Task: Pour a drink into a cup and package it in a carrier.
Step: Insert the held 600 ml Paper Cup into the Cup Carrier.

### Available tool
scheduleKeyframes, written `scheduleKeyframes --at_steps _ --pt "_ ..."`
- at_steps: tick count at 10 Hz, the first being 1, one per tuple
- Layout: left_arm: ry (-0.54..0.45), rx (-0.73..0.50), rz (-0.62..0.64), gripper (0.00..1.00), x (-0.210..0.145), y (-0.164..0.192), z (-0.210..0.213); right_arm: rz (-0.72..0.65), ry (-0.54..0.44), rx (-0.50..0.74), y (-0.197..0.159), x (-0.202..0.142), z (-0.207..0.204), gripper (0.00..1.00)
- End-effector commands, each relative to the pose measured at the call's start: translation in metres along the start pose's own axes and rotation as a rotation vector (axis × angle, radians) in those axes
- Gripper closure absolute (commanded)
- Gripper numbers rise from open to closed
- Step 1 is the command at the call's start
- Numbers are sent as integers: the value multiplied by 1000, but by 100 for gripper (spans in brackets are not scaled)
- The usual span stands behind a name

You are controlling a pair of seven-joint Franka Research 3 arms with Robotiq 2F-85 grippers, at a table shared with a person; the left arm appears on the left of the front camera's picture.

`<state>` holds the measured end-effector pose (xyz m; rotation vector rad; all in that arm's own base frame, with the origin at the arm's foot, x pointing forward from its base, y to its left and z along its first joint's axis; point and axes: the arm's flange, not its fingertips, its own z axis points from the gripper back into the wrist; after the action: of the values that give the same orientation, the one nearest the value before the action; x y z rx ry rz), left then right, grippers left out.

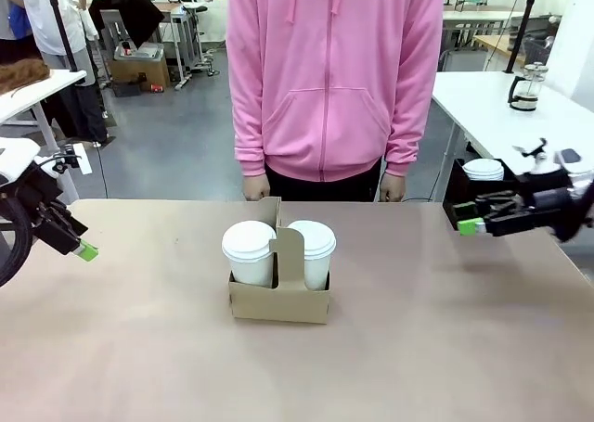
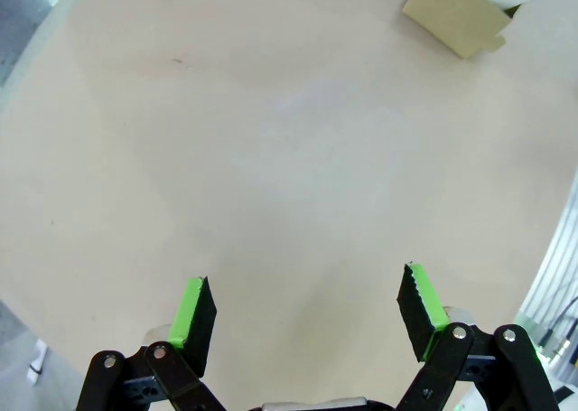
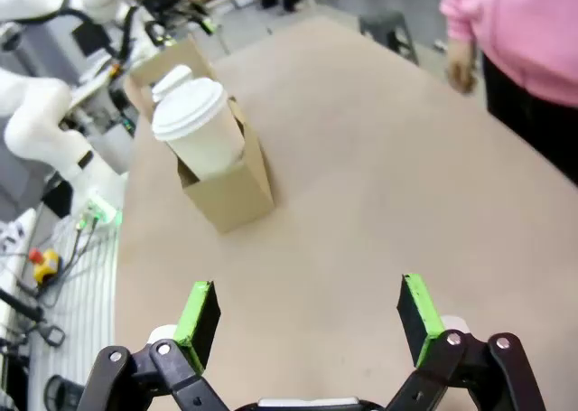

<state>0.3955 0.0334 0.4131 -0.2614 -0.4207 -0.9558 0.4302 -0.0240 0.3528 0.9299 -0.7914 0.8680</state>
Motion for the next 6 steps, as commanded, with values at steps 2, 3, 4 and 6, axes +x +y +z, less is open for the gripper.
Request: scheduleKeyframes --at_steps 2,3,4,6 --pt "-2 -5 0 0 -1 0 0 -121 -3 -135 26 -25 33 0" --pt "-2 -5 0 0 -1 0 0 -132 2 -168 25 -33 32 0" --pt "-2 -5 0 0 -1 0 0 -141 14 -202 26 -37 31 0" --pt "-2 -5 0 0 -1 0 0 -113 3 -164 21 -42 39 0"
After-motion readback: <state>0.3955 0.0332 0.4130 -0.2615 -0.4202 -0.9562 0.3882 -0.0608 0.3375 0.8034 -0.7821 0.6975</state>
